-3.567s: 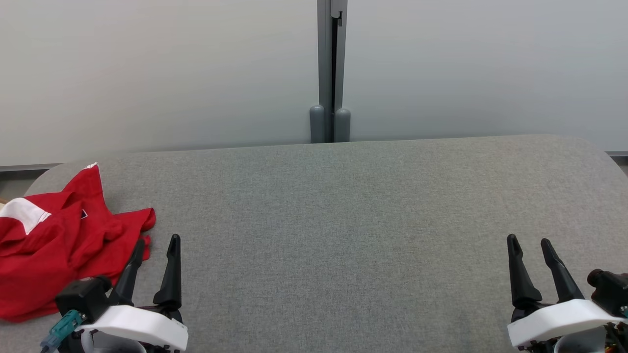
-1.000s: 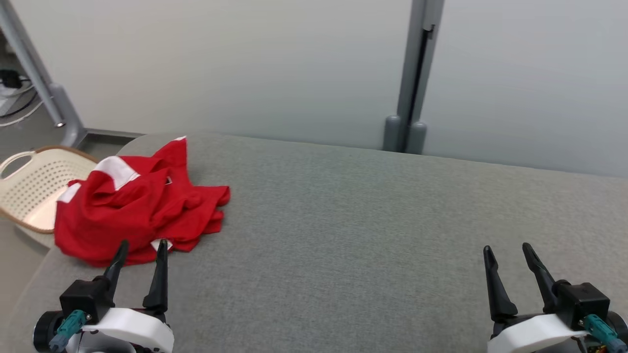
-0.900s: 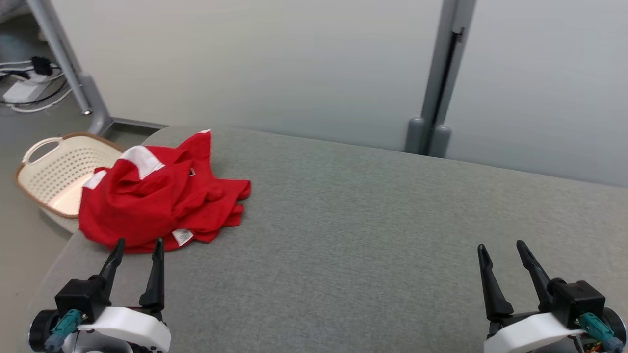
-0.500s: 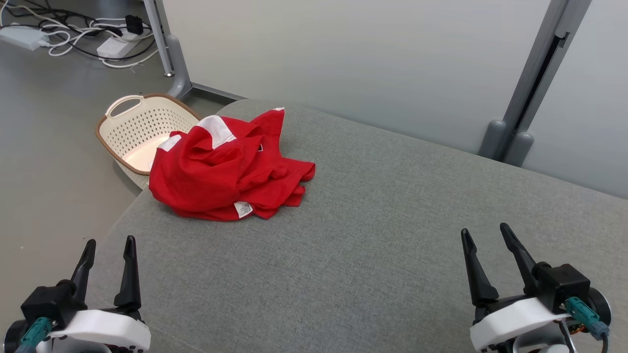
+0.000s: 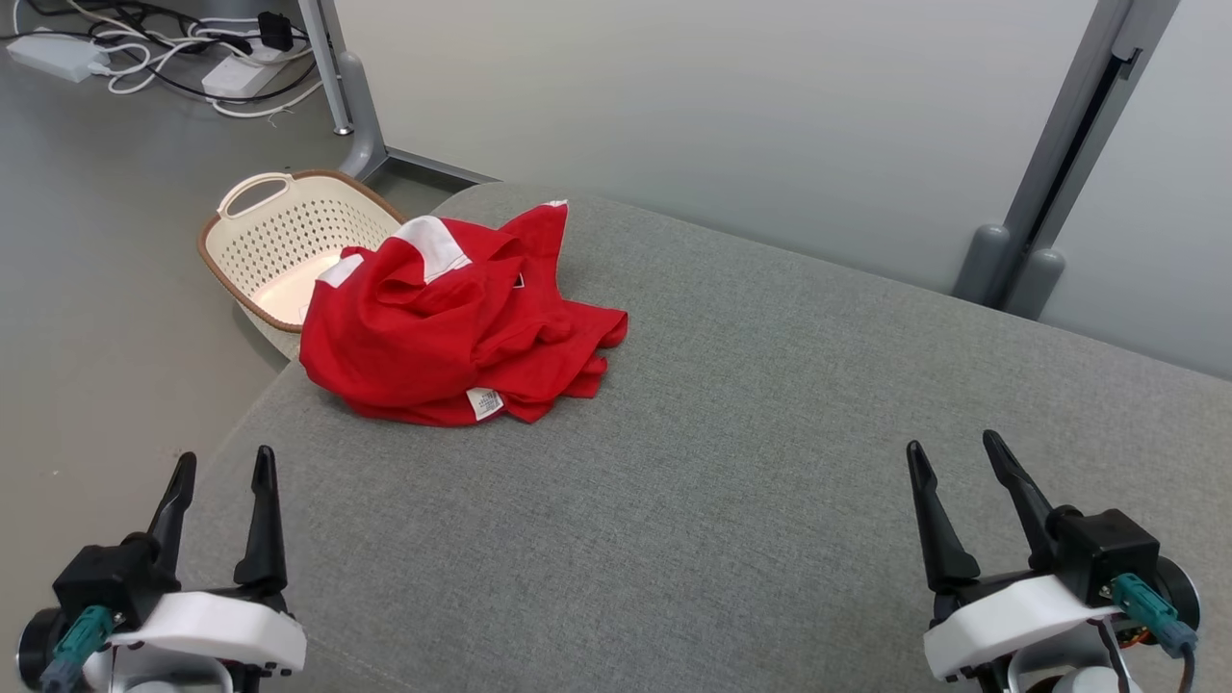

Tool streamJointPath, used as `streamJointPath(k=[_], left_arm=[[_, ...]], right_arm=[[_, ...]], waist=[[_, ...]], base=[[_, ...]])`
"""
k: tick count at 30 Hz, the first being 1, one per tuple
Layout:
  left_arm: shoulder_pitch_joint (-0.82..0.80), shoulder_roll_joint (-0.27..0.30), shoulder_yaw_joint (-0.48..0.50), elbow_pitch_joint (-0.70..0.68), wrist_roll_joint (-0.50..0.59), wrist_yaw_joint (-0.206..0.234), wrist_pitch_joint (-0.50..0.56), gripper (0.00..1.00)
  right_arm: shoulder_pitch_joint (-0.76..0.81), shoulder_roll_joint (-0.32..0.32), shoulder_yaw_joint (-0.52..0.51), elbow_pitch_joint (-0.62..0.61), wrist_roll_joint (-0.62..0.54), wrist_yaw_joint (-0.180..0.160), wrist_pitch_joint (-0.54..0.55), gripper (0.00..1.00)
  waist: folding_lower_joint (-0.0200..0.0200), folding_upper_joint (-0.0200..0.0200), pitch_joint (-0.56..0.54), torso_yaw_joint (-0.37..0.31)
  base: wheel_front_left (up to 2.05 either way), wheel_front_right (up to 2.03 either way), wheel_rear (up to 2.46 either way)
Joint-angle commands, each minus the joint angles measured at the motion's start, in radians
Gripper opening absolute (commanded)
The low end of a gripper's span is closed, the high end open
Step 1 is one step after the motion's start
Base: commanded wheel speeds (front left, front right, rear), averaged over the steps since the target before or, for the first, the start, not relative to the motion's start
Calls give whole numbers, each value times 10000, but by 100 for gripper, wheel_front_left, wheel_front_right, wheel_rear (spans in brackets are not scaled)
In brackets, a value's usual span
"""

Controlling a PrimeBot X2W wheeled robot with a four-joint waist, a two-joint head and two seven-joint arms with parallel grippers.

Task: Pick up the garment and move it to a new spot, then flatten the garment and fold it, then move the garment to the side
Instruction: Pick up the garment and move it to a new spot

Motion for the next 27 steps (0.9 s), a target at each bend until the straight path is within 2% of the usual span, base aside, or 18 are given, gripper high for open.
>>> streamJointPath(k=[1,6,11,18,24,25,27], left_arm=[[-222,28,-59,21,75,-27,0,100],[-1026,-5,-616,520,102,-84,0,100],[-2595,-6,-942,1510,-201,-94,0,100],[-4865,371,-1425,4087,-826,-89,5,100],[-6261,864,-2014,6421,-1403,-89,100,100],[-6261,864,-2014,6421,-1403,-89,100,100],[-6670,1127,-1998,7544,-1573,-90,234,100]], right_arm=[[9,-22,-21,2,3,-3,-44,100],[182,-22,-336,-282,-94,-3,71,100],[-418,-109,-282,-953,-401,-3,461,100],[-1413,-275,-32,-1354,-663,-3,763,100],[-1786,-286,-89,-1231,-709,-3,668,100],[-1786,-286,-89,-1231,-709,-3,668,100],[-1832,-300,-71,-1118,-689,-3,571,100]], waist=[[0,0,7,3],[0,0,247,36],[0,0,1558,-681],[0,0,3239,-1858],[0,0,3933,-2367],[0,0,3933,-2367],[0,0,4017,-2539]], base=[[0,0,0],[0,0,0],[0,0,0],[0,0,0],[0,0,0],[0,0,0],[0,0,0]])
